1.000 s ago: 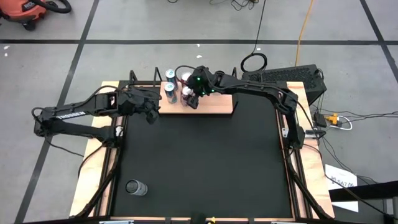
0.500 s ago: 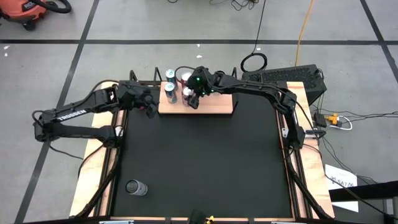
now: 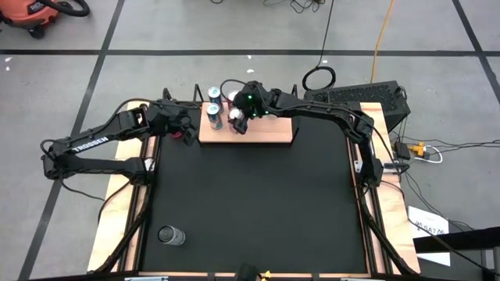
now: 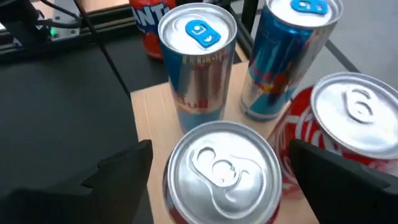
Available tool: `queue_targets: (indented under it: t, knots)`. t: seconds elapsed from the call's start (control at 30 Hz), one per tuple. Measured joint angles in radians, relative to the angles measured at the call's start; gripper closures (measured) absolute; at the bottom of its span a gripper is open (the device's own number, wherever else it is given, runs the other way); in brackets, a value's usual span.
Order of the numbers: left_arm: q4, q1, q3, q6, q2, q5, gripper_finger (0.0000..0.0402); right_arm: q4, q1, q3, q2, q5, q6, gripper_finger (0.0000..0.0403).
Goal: Place canned beverage on shelf
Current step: Put the red soda can on the shelf aligned with the other red soda can on the shelf
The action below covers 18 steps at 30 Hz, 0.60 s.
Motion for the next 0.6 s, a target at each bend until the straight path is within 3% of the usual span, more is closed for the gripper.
queue_targets:
  t: [0.23,0.47,0.6]
  knots:
    - [-0.005,0.063,0.000,-0.036,0.000,-0.008,0.0094,-0.139,0.003,0.099,-0.063,0.000,0.026,0.0037]
    - [-0.164,0.246,0.000,-0.106,0.018,-0.088,0.0094,-0.205,0.003,0.168,-0.173,0.002,0.078,0.0038]
    - [-0.147,0.346,-0.016,-0.107,0.022,-0.069,0.0094,-0.225,-0.005,0.170,-0.225,0.005,0.079,0.0041]
